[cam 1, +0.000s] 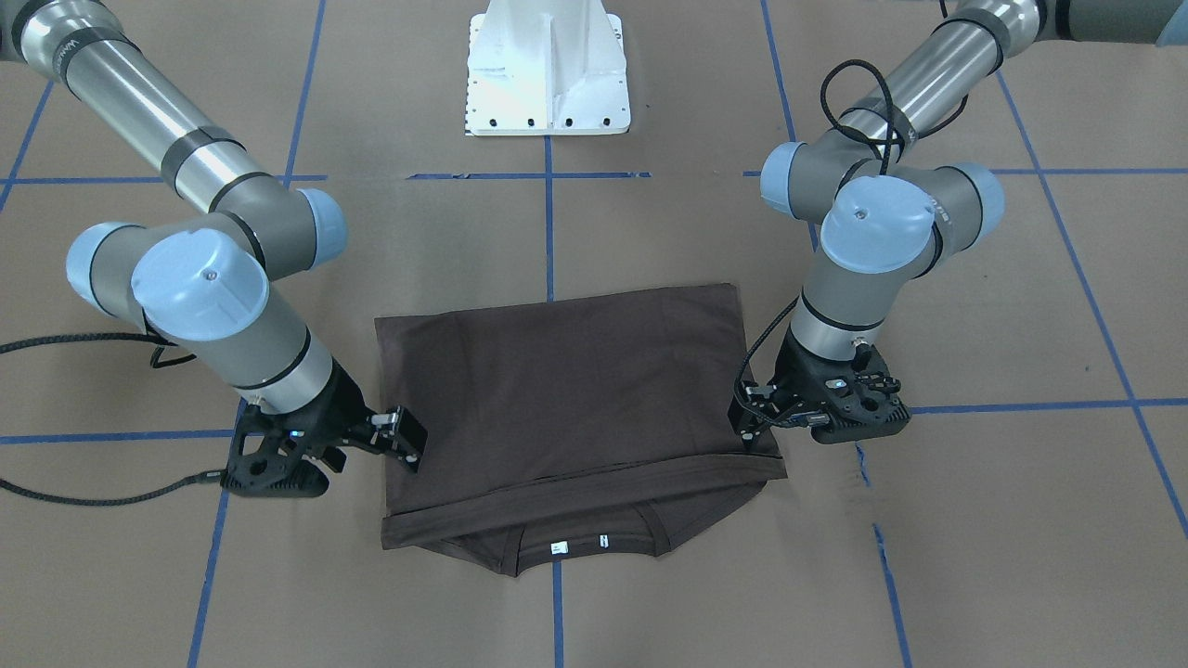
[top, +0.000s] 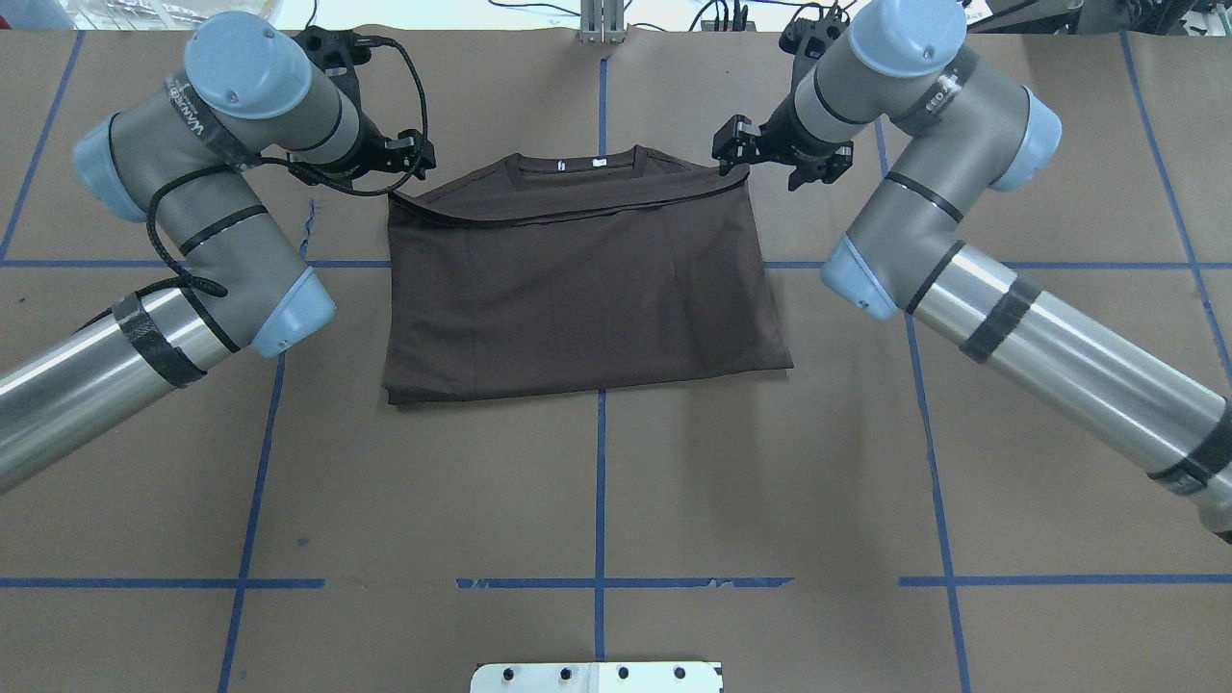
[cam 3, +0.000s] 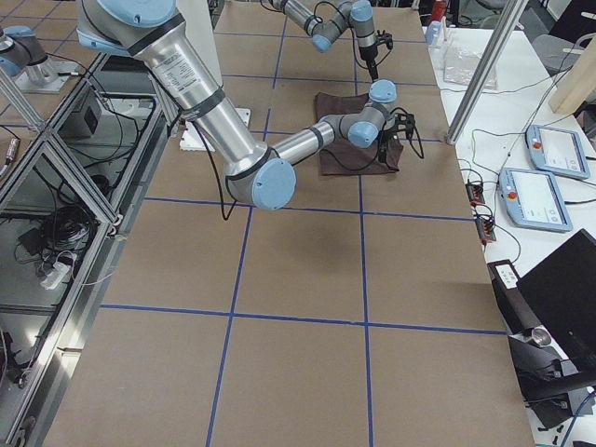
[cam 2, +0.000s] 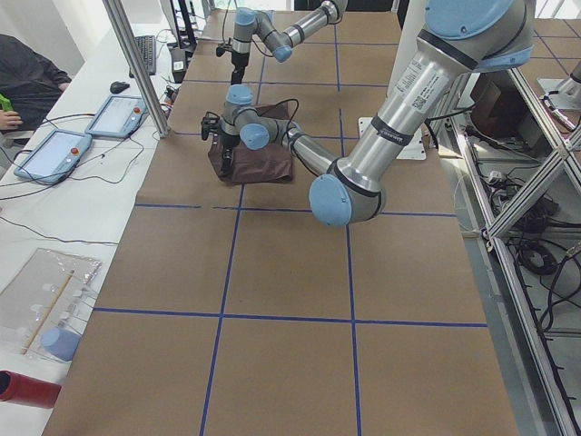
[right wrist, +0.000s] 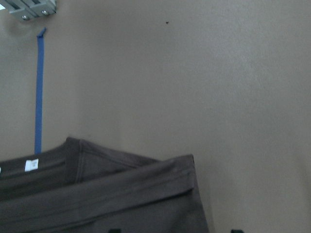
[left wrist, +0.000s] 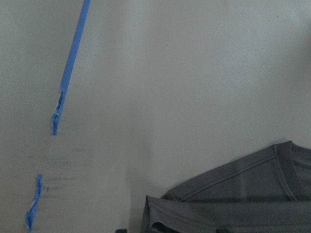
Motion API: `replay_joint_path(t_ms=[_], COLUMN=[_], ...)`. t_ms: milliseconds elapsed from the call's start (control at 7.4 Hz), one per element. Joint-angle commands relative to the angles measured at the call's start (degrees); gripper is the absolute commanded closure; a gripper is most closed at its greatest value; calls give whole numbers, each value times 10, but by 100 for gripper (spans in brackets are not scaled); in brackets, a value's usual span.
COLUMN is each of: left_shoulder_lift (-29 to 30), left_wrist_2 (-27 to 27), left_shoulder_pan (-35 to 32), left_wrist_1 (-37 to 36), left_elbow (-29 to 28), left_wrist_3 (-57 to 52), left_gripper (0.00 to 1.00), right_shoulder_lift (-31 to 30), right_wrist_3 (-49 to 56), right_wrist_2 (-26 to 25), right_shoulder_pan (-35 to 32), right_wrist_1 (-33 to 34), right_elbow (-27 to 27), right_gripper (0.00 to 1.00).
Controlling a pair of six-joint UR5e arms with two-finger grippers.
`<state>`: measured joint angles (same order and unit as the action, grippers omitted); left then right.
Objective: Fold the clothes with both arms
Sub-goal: 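Move the right gripper to the folded shirt's near corner and grasp it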
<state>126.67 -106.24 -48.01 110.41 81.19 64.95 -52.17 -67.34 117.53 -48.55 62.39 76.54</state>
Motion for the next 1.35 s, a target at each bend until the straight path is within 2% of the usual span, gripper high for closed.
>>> replay_joint_path(t_ms=[0,135,270,405,676,946,1216], left_shoulder_lift=[-4,-4,-5,-5,-5,-6,-11], left_wrist_2=[-1,-1,-1,0,0,2,2], left_shoulder_pan=[-1,-1,-1,-1,-1,-1,-1], left_wrist_1=[-1,-14,-21,-21,-21,-21,-21], left_elbow=[16,28,36,37,38,39,42], left_wrist_3=[2,3,3,2,3,4,4], left_gripper=[0,0,0,0,0,0,0], right_shoulder_lift=[-127,-163,-172,-168,-163,-163,-163], right_wrist_3=[-43,-66,-66,-66,-66,-60,-58], right_wrist_2=[-12,-18,-46,-63,-67,-72,-73], right_shoulder_pan=[50,77,108,132,136,136,136], right_wrist_1=[4,4,4,5,5,5,4], right_elbow=[147,182,189,185,177,170,162], right_gripper=[0,0,0,0,2,9,23])
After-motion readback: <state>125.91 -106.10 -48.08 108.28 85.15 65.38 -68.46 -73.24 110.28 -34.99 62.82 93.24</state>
